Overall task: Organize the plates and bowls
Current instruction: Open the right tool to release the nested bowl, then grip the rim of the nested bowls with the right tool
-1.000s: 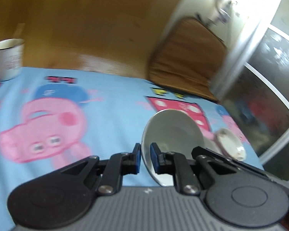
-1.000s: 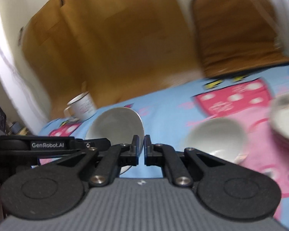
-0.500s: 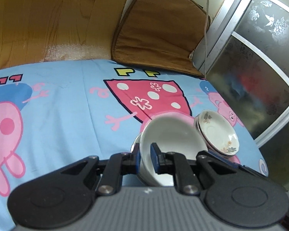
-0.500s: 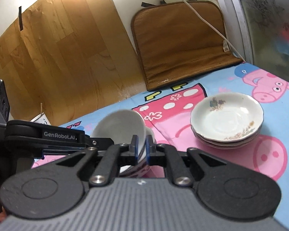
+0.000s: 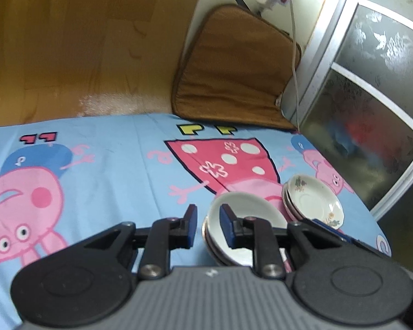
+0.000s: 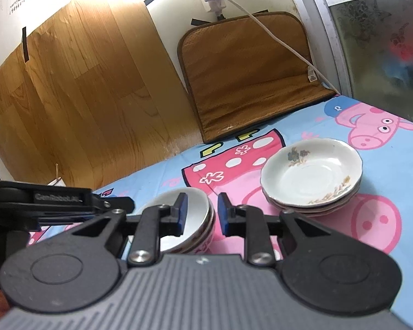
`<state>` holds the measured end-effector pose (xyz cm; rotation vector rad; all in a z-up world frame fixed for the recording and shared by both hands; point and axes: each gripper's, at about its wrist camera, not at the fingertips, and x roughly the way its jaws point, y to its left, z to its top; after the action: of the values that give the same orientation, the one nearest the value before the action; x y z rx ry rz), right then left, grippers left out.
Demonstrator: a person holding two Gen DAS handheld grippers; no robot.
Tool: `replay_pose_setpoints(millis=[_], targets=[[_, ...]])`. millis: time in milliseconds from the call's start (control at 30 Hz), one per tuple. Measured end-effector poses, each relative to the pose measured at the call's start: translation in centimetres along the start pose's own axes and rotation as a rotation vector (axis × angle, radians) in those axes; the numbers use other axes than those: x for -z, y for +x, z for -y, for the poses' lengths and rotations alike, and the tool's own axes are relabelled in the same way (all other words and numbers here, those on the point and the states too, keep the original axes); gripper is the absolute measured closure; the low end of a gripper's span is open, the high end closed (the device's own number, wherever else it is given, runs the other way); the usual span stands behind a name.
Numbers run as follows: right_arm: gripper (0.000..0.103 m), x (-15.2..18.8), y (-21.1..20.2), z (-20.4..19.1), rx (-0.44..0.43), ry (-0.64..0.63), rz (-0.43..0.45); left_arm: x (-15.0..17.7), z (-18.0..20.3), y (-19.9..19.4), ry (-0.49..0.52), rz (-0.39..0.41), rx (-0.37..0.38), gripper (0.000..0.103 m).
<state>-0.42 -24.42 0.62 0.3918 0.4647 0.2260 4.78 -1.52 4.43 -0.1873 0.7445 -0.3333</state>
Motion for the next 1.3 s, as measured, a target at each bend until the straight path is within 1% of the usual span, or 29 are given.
replay_pose_setpoints(millis=[200, 333, 400, 533, 700, 767, 1000, 1100, 1200, 1267, 1300], targets=[[0.076, 0.8, -0.9, -0.3, -0.006, 0.015, 0.005, 0.9, 0.0, -1.7, 0.029, 0.036, -0.032, 0.084], [0.076, 1.4, -1.5, -0.5, -0.005, 0.021, 0.003, 2.0, 0.3, -2.3, 0.055, 0.039, -0.043, 0.083], [0.075, 1.8, -1.9, -0.5, -0.004, 0.024, -0.001, 2.7, 0.4, -2.5, 0.066, 0.040, -0.050, 0.081], [0.070, 2.7, -2.5, -0.5, 0.005, 0.034, -0.007, 3.9, 0.6, -2.7, 0.093, 0.038, -0.065, 0.079], [0.067, 3.7, -2.6, -0.7, 0.011, 0.027, -0.036, 5.1, 0.4, -2.7, 0.095, 0.029, -0.079, 0.071], [0.065, 3.9, -2.5, -0.7, 0.007, 0.028, -0.045, 5.3, 0.2, -2.6, 0.094, 0.021, -0.087, 0.070], [0.064, 4.1, -2.4, -1.1, -0.005, 0.022, -0.058, 5.8, -0.8, -2.4, 0.079, 0.006, -0.138, 0.065], [0.065, 3.9, -2.2, -1.1, -0.013, 0.027, -0.065, 5.8, -1.3, -2.3, 0.072, 0.002, -0.156, 0.064], [0.064, 2.9, -2.0, -0.3, -0.012, 0.058, -0.060, 5.6, -1.6, -2.2, 0.071, -0.004, -0.163, 0.063], [0.064, 1.8, -1.6, 0.2, -0.025, 0.063, -0.078, 5.2, -1.7, -2.0, 0.072, -0.016, -0.155, 0.062], [0.062, 1.2, -1.5, 0.5, -0.038, 0.067, -0.094, 4.9, -1.9, -2.0, 0.067, -0.027, -0.138, 0.060]])
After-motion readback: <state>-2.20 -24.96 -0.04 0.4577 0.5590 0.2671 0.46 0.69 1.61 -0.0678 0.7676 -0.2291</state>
